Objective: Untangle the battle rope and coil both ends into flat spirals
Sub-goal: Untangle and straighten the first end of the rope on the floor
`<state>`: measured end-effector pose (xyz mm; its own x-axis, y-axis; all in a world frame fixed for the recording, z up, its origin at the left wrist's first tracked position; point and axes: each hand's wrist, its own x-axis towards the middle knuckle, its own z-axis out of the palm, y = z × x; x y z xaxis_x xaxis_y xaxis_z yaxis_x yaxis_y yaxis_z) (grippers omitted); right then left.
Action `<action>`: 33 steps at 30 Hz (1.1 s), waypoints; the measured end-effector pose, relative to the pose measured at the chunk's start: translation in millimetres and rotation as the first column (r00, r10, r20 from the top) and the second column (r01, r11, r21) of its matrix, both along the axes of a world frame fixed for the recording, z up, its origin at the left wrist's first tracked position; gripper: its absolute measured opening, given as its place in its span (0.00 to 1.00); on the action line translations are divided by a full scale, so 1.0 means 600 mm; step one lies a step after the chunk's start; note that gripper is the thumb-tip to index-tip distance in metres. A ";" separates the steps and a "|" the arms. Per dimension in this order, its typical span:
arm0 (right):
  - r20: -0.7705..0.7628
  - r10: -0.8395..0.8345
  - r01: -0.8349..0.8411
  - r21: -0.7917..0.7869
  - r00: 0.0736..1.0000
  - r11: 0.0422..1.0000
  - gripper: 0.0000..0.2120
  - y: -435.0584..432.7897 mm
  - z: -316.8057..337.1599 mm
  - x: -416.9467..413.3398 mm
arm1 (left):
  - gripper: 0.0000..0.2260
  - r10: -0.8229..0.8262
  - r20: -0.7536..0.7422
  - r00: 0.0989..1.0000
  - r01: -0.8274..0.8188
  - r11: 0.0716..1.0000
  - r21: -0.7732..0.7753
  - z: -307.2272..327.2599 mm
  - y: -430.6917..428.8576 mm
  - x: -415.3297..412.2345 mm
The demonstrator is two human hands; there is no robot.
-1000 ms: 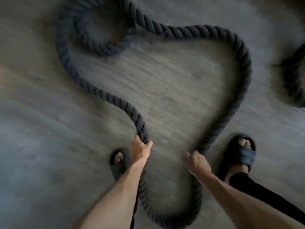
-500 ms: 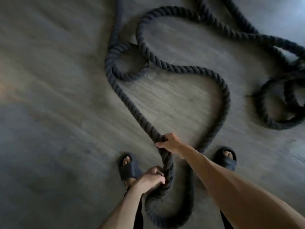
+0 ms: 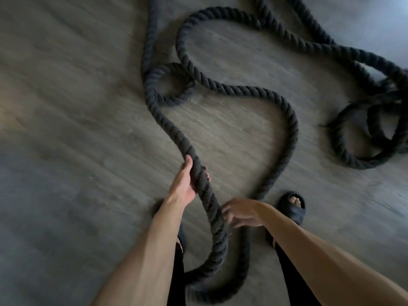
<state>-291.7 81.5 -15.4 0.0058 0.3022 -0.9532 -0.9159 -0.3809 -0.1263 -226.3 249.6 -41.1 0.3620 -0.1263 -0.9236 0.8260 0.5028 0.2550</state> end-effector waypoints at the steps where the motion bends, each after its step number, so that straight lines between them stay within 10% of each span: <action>1: 0.063 -0.130 0.136 -0.093 0.990 0.986 0.19 0.000 0.001 0.017 | 0.12 -0.032 0.049 0.998 0.031 0.999 0.015 0.008 -0.008 -0.005; 5: 0.343 -0.586 0.657 -0.137 0.734 0.741 0.22 0.004 0.014 0.131 | 0.12 -0.440 0.210 0.873 0.371 0.879 0.301 0.037 -0.039 -0.018; 9: 0.392 -0.428 0.520 -0.163 0.814 0.838 0.34 0.014 0.029 0.214 | 0.18 -0.881 0.151 0.449 0.528 0.398 0.750 0.055 -0.079 -0.066; 13: 0.436 -0.361 0.497 -0.251 0.824 0.831 0.30 0.017 0.025 0.185 | 0.20 -0.931 0.163 0.327 0.741 0.360 0.566 0.067 -0.054 -0.068; 15: 0.323 -0.547 0.607 -0.124 0.772 0.785 0.30 0.015 0.026 0.149 | 0.15 -0.879 0.196 0.434 0.871 0.465 0.159 0.075 -0.009 -0.033; 18: -0.141 -0.701 0.715 0.156 0.699 0.682 0.29 0.031 0.032 0.096 | 0.08 -0.314 0.046 0.948 0.317 0.941 -0.117 0.065 0.041 0.030; 23: -0.519 -0.620 0.808 0.357 0.588 0.468 0.28 0.048 0.035 0.016 | 0.30 0.067 -0.032 0.997 -0.071 0.991 -0.115 0.049 0.006 0.094; 27: -0.405 -0.651 0.758 0.204 0.642 0.620 0.32 0.013 0.024 -0.004 | 0.16 -0.138 0.080 0.987 0.129 0.986 0.104 0.058 -0.041 0.085; 30: 0.023 -0.524 0.522 -0.131 0.851 0.843 0.24 -0.008 0.020 0.004 | 0.21 -0.662 0.116 0.740 0.347 0.523 0.778 0.063 -0.092 0.085; 33: 0.286 -0.681 0.736 -0.180 0.674 0.652 0.21 -0.017 0.023 0.046 | 0.25 -0.912 -0.075 0.402 0.185 0.001 0.983 0.079 -0.151 0.067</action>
